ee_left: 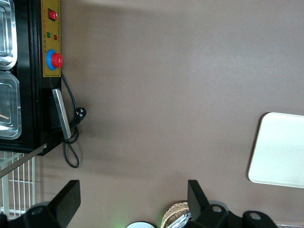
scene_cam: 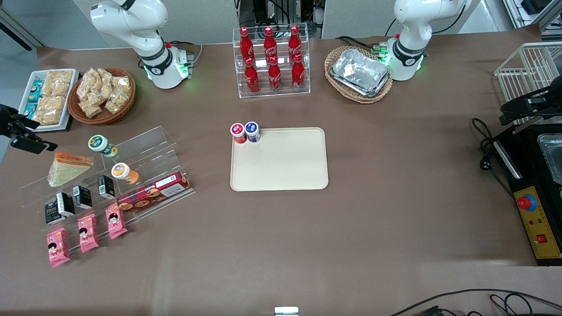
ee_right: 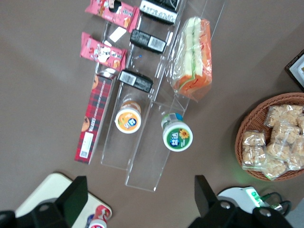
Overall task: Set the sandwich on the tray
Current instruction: 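Move the right gripper over the acrylic rack toward the wrapped sandwich, then lower the right gripper onto the wrapped sandwich and close on it, then lift the sandwich out of the rack with the right gripper, then carry the sandwich over the cream tray with the right gripper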
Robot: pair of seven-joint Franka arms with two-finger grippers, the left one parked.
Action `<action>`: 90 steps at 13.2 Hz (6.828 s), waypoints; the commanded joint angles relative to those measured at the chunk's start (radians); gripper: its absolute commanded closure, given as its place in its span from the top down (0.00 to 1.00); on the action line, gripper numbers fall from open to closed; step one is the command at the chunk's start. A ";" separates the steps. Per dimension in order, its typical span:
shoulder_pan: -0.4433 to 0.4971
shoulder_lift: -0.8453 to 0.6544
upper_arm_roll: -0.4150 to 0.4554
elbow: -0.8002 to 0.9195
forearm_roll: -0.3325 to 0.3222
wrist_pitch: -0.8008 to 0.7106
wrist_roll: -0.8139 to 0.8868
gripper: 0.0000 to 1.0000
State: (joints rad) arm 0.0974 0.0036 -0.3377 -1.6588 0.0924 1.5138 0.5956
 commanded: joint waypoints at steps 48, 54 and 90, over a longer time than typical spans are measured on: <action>0.047 0.024 0.247 -0.056 -0.048 0.187 -0.160 0.34; 0.048 0.024 0.475 -0.033 -0.066 0.140 -0.411 0.34; 0.430 0.613 0.671 0.062 -0.410 0.660 -1.027 0.35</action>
State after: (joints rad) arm 0.5314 0.5686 0.3305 -1.6383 -0.2721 2.1509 -0.4115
